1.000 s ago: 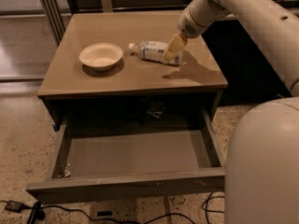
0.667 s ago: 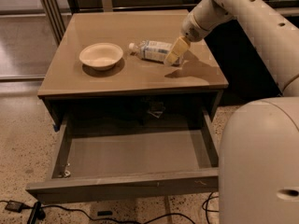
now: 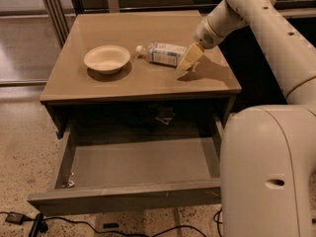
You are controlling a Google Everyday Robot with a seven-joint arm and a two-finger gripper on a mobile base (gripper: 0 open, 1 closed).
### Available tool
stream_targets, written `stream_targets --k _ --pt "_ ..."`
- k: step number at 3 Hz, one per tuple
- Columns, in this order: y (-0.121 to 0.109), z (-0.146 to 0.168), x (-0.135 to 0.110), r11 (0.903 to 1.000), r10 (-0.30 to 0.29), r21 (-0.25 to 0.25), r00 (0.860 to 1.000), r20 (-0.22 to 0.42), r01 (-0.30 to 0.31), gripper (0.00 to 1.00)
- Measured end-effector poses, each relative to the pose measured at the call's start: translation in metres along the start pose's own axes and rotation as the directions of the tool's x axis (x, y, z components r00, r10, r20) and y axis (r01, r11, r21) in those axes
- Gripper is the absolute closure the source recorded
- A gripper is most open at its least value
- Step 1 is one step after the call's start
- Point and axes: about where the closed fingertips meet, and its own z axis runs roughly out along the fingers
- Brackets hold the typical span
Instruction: Place blue plastic bottle into top drawer
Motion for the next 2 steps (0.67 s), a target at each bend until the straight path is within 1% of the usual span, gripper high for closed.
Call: stream_targets --k 1,2 --pt "-0.0001 0.0069 0.0048 0.9996 0.012 -0.026 1.0 -0.005 -0.012 0.0" --pt "-0.0001 0.0071 0.0049 0.9996 0.012 -0.027 1.0 -0.005 -0.012 0.26"
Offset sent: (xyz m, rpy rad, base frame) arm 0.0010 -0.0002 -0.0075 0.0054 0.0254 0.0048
